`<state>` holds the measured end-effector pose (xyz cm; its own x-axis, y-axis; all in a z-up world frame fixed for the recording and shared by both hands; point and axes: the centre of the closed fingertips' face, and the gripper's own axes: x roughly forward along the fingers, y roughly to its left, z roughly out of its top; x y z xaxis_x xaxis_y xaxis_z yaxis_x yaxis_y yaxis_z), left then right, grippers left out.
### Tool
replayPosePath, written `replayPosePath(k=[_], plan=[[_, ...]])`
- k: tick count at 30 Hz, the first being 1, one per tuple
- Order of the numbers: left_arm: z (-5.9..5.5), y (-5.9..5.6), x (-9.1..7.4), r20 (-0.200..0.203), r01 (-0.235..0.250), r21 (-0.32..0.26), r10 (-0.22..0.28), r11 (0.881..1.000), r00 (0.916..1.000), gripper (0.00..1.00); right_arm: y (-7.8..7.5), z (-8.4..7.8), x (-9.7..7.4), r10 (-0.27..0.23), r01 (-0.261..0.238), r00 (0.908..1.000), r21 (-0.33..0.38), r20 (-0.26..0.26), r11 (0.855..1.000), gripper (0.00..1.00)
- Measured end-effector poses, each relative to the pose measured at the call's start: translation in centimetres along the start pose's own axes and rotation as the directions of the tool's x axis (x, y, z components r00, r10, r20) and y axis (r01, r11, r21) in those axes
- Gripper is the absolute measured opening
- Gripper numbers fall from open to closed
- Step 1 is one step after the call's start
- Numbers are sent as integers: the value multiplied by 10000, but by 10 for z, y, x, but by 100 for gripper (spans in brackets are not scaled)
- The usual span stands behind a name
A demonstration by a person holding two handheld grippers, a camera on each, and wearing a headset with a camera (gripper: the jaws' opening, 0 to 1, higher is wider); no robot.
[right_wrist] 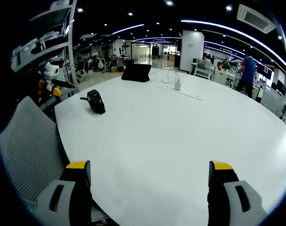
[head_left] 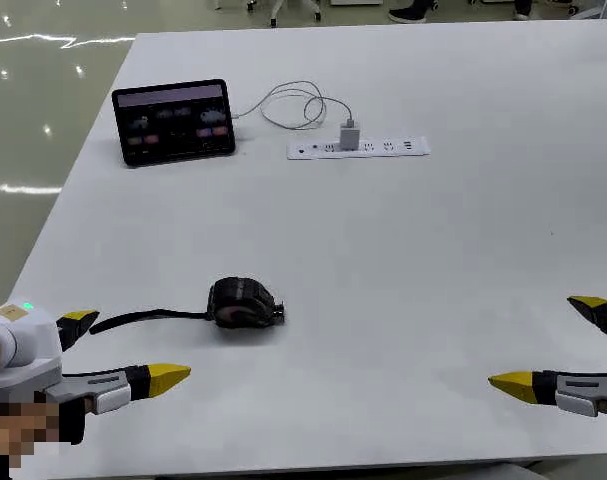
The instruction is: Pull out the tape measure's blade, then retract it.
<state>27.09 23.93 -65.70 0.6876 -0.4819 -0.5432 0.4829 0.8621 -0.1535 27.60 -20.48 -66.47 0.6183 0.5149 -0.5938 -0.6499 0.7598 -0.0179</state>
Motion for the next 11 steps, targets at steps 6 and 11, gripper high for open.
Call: replayPosePath(k=[6,11], plan=[[0,-2,0,-20,109,-31,-109,9999,9999,100,-1,0,0,-12,12,10000,9,19,10000,100],[1,0,0,16,98,-83,-98,9999,10000,100,0,-1,0,10,-10,10000,8,14,10000,100]])
